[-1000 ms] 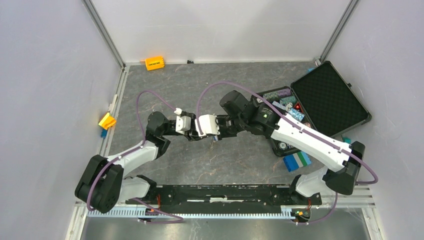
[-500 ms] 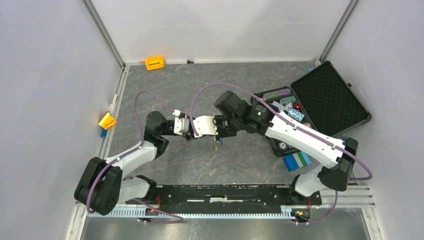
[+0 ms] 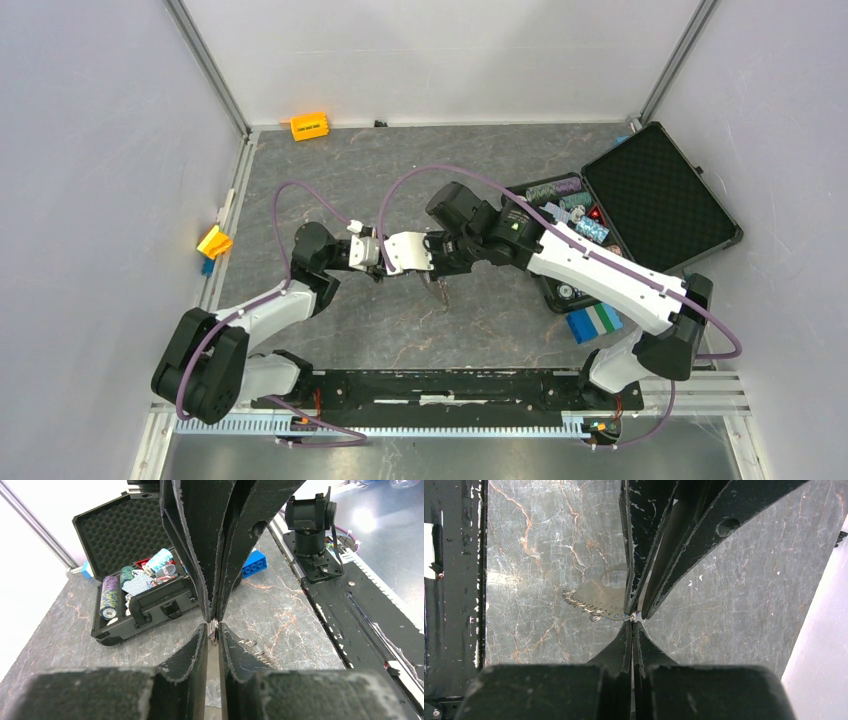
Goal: Put the keys on the keyring
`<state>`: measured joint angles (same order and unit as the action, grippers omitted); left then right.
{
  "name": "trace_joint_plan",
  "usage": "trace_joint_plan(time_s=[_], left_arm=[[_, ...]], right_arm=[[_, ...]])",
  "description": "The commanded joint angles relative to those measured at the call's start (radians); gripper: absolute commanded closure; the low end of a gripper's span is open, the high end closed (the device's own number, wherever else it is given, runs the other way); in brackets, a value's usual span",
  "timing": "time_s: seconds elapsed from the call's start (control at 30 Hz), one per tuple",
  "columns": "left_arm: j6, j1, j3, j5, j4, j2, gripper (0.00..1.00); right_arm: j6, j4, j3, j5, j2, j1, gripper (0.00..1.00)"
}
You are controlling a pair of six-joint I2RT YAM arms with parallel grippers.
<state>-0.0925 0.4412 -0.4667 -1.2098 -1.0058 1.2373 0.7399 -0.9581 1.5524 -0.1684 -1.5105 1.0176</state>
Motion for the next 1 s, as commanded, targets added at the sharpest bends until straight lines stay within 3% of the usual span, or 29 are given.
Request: trace_joint_plan(time_s=[0.0,0.13,0.23,0.4,0.63,0.77,0.83,0.97], left_arm=[[0.023,0.008,-0.021,-0.007,-0.057,0.007,0.82],[0.044,0.010,-0.026,-0.007,-0.069,0.011,0.86],[0.054,0.013,-0.024,-0.003,-0.074,0.018,0.98],[0.129,0.009,-0.002,0.038,-0.141,0.022,0.98],[0.438,-0.007,0.034,0.069,-0.527,0.083,0.98],[0.488,-0.010,0.036,0.104,-0.551,0.080,0.98],[0.493,-0.010,0.041,0.127,-0.551,0.071,0.98],[0.517,-0.008,0.044,0.180,-0.551,0.051,0.98]], right_arm=[[-0.008,0.033,0.031,-0.025,-0.007,0.005,1.00],[-0.008,0.039,0.030,-0.029,-0.006,0.006,1.00],[-0.011,0.044,0.024,-0.030,-0.005,0.006,1.00],[-0.022,0.107,-0.028,-0.014,0.031,0.003,1.00],[-0.044,0.269,-0.210,-0.044,0.176,-0.040,0.59],[-0.073,0.366,-0.318,-0.127,0.252,-0.115,0.41],[-0.098,0.425,-0.376,-0.209,0.294,-0.174,0.35],[-0.185,0.573,-0.490,-0.382,0.343,-0.265,0.34]])
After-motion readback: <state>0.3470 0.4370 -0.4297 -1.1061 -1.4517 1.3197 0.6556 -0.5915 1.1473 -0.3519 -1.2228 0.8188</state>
